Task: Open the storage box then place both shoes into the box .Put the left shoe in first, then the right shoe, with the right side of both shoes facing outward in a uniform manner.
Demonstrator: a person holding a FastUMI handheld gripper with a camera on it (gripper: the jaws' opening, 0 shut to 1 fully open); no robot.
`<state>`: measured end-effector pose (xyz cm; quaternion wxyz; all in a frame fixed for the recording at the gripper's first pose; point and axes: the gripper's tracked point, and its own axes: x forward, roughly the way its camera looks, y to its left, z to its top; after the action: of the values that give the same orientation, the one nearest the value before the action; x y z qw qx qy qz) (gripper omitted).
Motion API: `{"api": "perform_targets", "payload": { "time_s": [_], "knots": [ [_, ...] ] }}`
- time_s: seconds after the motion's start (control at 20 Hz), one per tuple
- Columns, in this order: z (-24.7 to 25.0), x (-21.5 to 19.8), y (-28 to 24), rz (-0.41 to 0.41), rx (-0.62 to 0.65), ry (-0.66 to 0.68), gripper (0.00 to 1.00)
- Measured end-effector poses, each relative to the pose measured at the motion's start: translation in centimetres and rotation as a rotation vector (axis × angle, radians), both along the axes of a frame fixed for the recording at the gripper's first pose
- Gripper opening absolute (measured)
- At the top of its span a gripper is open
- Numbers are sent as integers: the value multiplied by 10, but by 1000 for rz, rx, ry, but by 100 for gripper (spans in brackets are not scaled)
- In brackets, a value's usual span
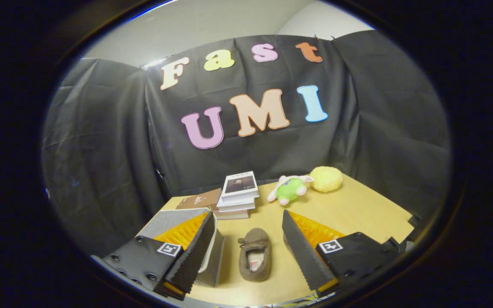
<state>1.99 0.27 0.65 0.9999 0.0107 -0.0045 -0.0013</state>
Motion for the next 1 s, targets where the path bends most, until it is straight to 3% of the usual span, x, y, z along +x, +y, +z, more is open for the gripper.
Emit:
{"api": "perform_targets", "payload": {
  "time_s": [0.65,1.0],
  "knots": [
    [-17,15,33,93,99,64,100],
    [-63,26,61,234,471,227,100]
  ]
}}
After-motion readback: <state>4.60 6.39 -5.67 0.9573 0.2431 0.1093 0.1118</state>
